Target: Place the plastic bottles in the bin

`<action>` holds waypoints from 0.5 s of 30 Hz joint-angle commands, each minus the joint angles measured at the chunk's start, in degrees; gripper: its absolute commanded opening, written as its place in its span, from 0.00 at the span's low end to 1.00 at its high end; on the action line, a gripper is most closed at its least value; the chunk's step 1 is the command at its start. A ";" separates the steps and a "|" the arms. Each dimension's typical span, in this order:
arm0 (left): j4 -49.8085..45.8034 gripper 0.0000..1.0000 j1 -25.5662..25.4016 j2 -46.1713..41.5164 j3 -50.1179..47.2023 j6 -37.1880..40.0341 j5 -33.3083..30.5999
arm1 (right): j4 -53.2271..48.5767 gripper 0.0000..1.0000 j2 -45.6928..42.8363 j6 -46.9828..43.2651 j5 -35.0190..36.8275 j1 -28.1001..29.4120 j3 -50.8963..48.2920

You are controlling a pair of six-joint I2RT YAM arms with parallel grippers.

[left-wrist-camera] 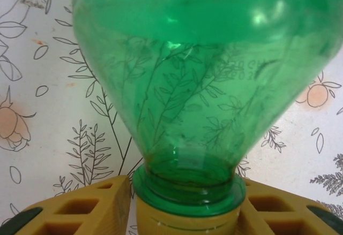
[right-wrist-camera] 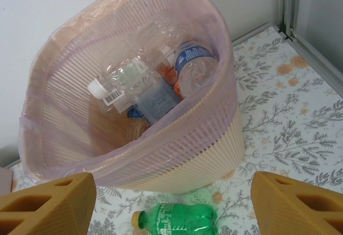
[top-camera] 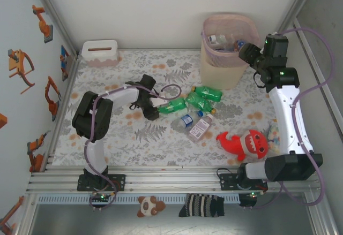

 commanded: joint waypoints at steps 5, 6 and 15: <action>-2.47 0.28 -0.08 1.26 0.57 1.56 2.48 | 0.85 0.74 -1.27 0.36 -0.64 -0.38 0.08; -2.48 0.27 -0.07 1.19 0.60 1.49 2.56 | 0.84 0.74 -1.35 0.37 -0.65 -0.34 0.21; -2.55 0.19 -0.02 -2.24 -1.12 0.80 2.15 | 0.48 0.74 -2.26 0.32 -0.76 -0.39 0.36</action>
